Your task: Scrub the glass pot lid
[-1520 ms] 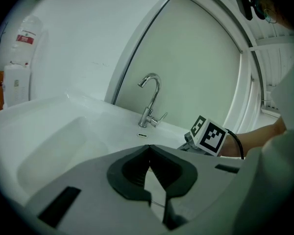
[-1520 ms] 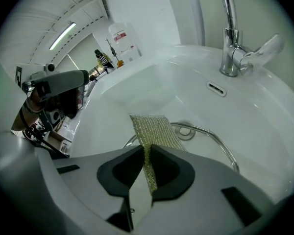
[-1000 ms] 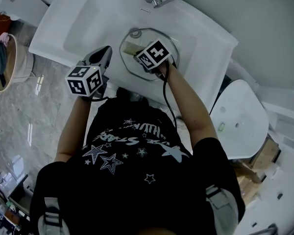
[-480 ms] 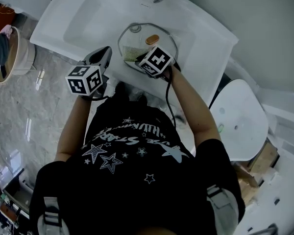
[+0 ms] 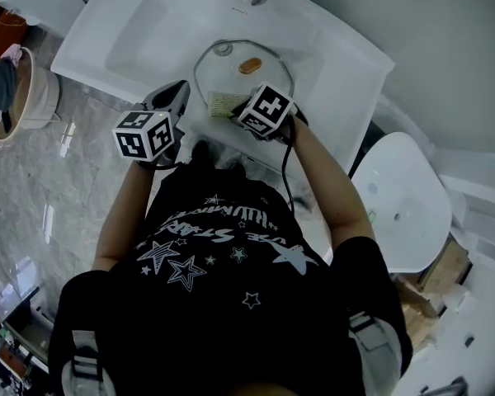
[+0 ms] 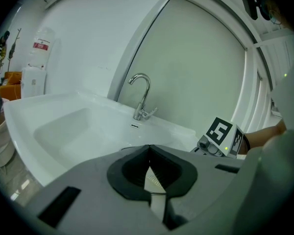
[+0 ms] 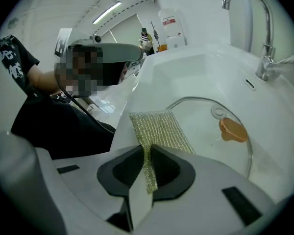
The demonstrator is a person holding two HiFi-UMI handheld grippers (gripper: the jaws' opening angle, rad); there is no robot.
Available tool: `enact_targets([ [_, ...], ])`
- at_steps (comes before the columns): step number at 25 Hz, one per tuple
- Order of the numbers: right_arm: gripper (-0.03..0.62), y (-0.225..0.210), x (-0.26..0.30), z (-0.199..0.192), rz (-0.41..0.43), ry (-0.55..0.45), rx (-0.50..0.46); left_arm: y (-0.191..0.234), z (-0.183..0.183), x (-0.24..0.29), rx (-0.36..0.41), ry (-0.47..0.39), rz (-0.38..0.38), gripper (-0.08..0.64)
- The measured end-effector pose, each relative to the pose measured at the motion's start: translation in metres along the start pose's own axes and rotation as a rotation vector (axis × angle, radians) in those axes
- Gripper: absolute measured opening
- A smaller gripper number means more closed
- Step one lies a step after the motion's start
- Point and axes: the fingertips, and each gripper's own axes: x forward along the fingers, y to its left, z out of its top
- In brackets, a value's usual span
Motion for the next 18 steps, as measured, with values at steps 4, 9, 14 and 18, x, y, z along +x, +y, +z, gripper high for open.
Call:
enact_targets([
  [4,0.055,0.004,-0.002,-0.005,0.011,0.0,0.012,-0.005,0.0,-0.002,0.007,0.002,-0.005,0.008],
  [9,0.055,0.002,-0.003,-0.004,-0.009,-0.027,0.03,-0.006,0.0,-0.001,0.013,0.006,-0.015,0.009],
  [14,0.055,0.0,-0.009,-0.001,-0.037,-0.074,0.049,-0.007,0.0,-0.003,0.017,0.009,-0.024,0.008],
  [18,0.055,-0.006,-0.02,0.002,-0.067,-0.097,0.05,-0.004,0.0,-0.002,0.022,0.012,-0.028,0.009],
])
